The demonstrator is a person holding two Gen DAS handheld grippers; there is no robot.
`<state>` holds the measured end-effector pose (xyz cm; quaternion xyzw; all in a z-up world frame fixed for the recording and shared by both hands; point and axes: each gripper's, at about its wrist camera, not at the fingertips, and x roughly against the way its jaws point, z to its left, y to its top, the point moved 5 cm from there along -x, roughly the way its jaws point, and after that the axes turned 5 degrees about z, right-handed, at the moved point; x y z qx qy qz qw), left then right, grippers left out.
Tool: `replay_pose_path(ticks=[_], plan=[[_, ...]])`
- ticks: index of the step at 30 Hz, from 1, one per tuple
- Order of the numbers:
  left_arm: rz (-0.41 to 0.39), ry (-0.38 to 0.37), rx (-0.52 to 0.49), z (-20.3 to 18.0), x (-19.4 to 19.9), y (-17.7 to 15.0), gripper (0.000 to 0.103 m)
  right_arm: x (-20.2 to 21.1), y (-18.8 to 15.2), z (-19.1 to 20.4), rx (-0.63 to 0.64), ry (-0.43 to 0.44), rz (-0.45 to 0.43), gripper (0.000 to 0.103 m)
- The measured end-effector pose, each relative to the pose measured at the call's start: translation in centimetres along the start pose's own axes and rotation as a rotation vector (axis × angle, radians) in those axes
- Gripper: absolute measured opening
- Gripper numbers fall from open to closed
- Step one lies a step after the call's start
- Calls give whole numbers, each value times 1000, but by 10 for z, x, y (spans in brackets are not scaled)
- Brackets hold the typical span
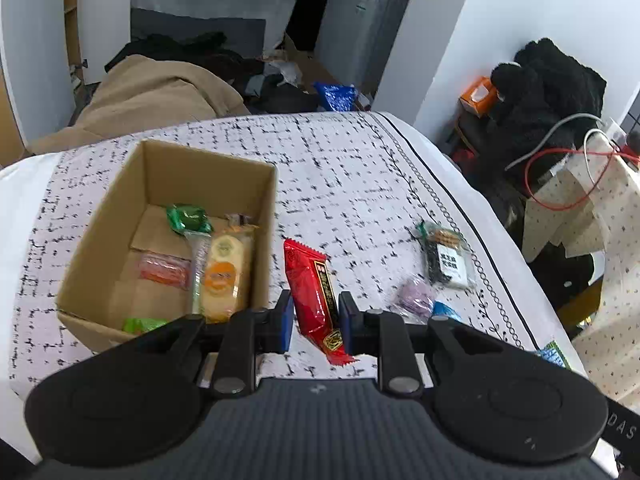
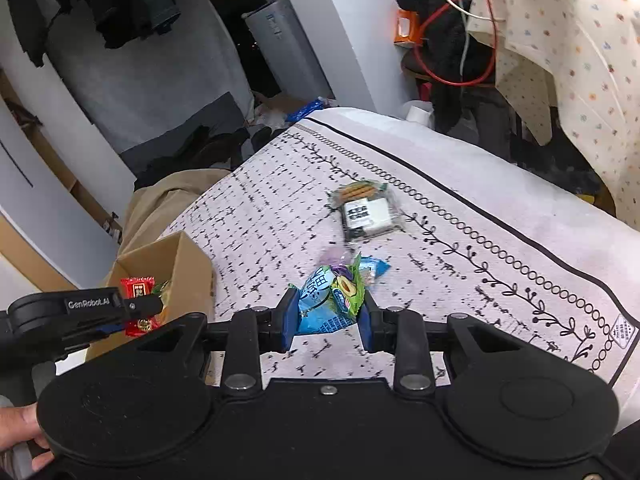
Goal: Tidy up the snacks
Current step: 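Carry the red candy bar and the blue packet over the cardboard box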
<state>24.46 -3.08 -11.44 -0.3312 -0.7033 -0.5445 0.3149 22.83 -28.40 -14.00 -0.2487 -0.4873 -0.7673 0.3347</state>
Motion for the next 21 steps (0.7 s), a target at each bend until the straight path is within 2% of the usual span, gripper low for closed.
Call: replay_pose_path(ticks=[12,21], plan=[[-46,51,40,35,2,12,23,-17,-2,50,55,24,6,30],[-40,59,110,60,-5,22,23,-38,1,95,105,60,23,30]])
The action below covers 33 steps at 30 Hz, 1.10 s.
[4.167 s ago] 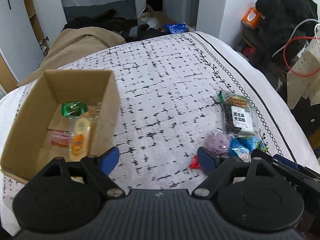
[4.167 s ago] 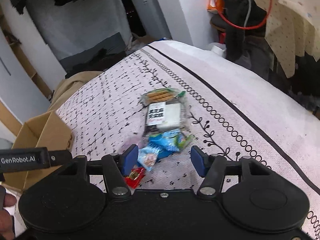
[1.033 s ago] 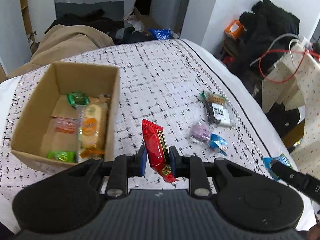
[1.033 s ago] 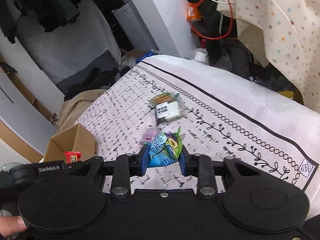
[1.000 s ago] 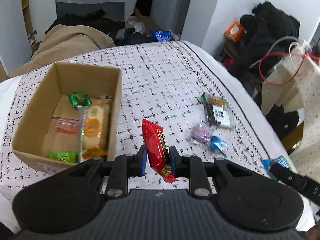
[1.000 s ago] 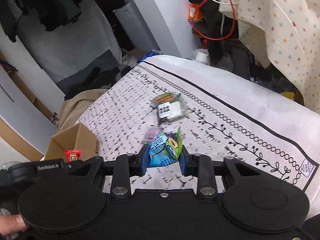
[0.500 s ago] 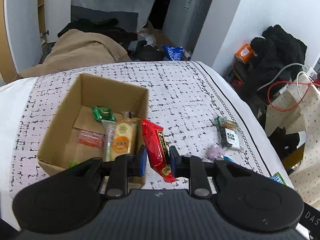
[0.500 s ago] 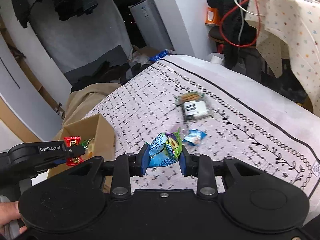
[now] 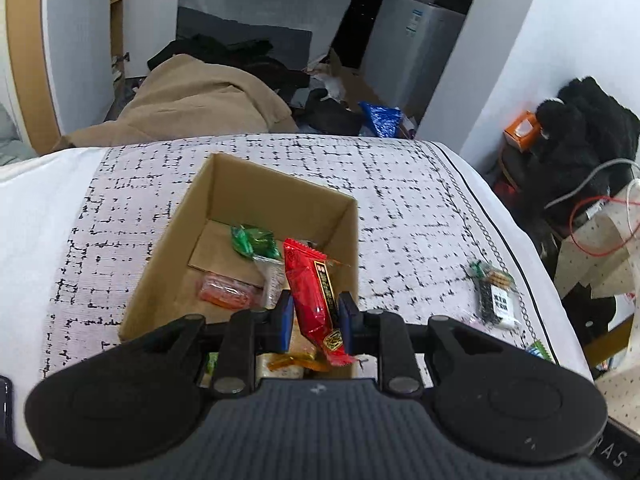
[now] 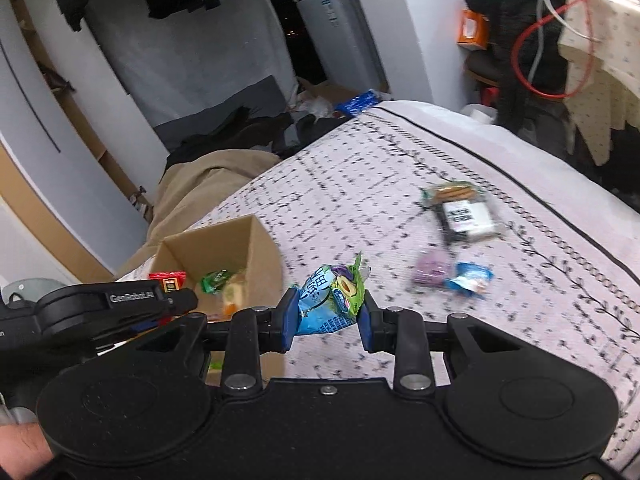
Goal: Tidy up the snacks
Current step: 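Carry the red candy bar and the blue packet over the cardboard box, then open the left gripper over the box while the right releases the blue packet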
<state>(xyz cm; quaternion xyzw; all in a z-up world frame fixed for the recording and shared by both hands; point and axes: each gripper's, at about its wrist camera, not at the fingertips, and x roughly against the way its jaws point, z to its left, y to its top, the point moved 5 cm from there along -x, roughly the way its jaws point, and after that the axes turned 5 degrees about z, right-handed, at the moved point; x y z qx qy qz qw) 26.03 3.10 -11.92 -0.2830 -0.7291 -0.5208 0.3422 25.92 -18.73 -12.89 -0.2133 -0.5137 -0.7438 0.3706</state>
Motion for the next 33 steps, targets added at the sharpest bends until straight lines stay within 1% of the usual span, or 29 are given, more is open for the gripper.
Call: replay_pose_path(ticks=[9,17,25,29,30,33], plan=[[-20,21,63,24,-4,15,23,-23,11,38,44,38,13,30],[1,50,136,50,-19,20,23,-48,9,65,55,88,37,30],[3,83,183,64,-23,25,23,-69,10,91,88,136,67,30],[-14,117,194,68,-22,27,23,-73,10,97,99,145,77,31],[-14,125,194,69,-22,28,25,-74,10,97,102,147,79,34],[2,133,194,69,-22,28,27,-72,8,96,106,142,85,35]])
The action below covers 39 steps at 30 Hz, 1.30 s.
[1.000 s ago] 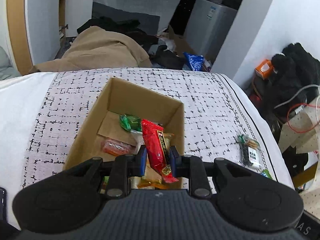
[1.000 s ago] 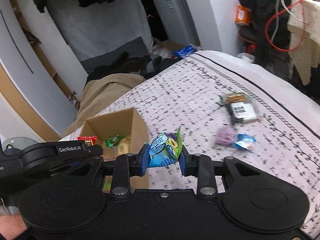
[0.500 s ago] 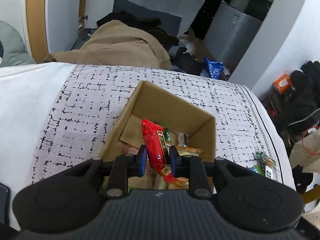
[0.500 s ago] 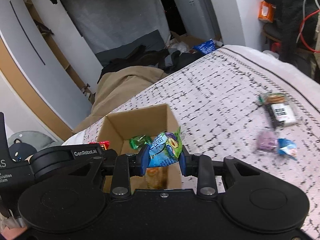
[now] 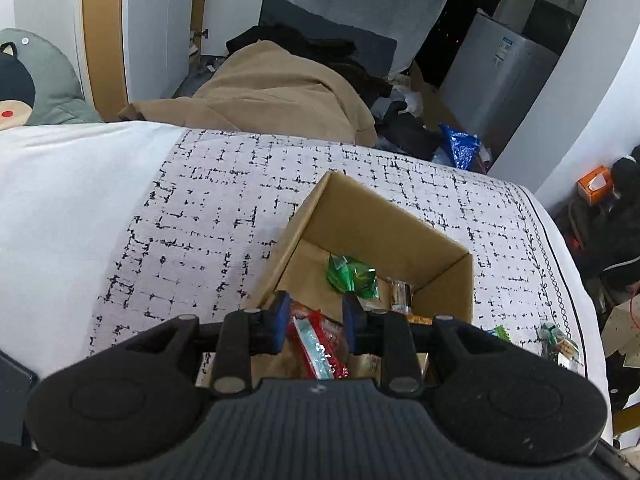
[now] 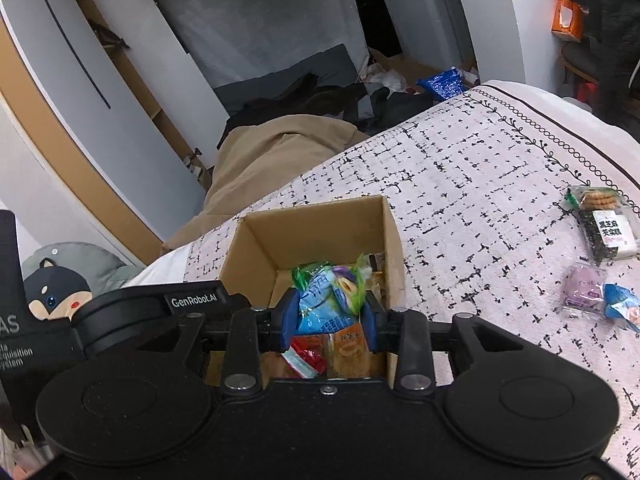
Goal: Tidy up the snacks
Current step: 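Open the left gripper over the box while the right releases the blue packet, then move both open grippers back to the remaining snacks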
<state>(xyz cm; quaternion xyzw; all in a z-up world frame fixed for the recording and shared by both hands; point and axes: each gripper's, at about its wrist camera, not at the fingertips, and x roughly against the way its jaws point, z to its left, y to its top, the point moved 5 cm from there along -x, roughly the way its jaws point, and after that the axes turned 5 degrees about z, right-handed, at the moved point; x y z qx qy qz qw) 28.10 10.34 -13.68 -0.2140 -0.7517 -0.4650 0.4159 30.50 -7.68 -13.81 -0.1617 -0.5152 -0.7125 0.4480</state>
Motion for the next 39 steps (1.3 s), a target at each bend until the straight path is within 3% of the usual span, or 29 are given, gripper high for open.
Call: replay_pose_path(ticks=[4,9,15,24,39], plan=[[4,9,-2,0,1,-1,32,6,-4,-5,-2,-5,6,41],[-7,0,4,-2,5,-3,58,20,-5,-17,-14,-28,-3,48],[-10,-9,-17,-13,10,-7,78,44,-4,-42,-29,-94,-27,60],[26,-48,-75,-33,13,-21,82,77,-12,-82,-74,-192,-84,85],[11,-103,-224,-80,24,-46,90,104,-21,-132,-117,-268,-119,95]])
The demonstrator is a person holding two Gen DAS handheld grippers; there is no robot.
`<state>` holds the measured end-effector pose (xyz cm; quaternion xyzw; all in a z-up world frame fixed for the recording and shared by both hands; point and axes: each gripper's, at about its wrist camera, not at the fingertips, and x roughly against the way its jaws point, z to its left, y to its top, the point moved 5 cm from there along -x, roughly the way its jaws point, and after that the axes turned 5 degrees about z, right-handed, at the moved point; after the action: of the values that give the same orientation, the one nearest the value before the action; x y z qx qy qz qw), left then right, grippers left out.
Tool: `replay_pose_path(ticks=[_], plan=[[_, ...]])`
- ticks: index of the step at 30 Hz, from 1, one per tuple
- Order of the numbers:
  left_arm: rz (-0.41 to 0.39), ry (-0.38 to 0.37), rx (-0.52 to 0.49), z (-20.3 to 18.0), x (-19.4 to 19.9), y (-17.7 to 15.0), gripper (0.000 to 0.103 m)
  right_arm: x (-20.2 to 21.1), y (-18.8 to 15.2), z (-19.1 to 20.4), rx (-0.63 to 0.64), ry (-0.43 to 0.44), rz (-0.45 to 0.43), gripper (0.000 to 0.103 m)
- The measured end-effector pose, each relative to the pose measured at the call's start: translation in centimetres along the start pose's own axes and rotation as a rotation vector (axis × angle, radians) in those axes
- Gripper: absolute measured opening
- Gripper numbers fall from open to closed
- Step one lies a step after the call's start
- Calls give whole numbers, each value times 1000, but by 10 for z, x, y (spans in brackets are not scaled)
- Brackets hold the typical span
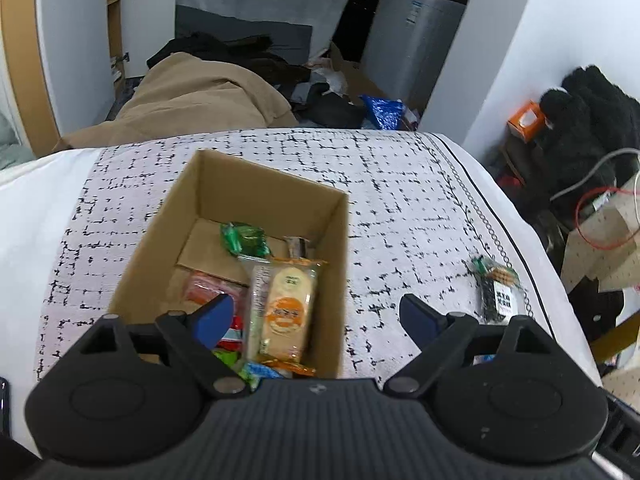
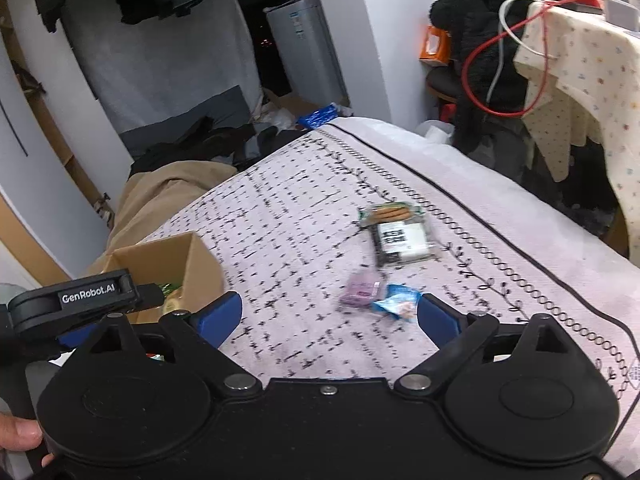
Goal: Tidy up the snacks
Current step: 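Move both open grippers back to the remaining snacks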
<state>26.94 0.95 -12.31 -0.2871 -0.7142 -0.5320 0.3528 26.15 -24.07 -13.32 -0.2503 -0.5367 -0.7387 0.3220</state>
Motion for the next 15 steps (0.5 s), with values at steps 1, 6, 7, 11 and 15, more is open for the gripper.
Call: replay_pose_path(ticks=[1,6,7,11,15], plan=[[1,2,-7,-2,-1,-1,90,0,0,-4,-7,-4,-2,95],[6,3,-28,-12,-3,-6,90,1,-2,-25,-32,-19,-7,96],[8,2,-33,-13,-3,-6,90,1,-2,-29,-36,-20,-7,96],[19,2,-52,-21,-6,-11,90,0,-4,-42,-54,-22,-6,96],[22,5,-70,-31,-9,-14,90,-3,-6,-57,-72,-15,-6,96]])
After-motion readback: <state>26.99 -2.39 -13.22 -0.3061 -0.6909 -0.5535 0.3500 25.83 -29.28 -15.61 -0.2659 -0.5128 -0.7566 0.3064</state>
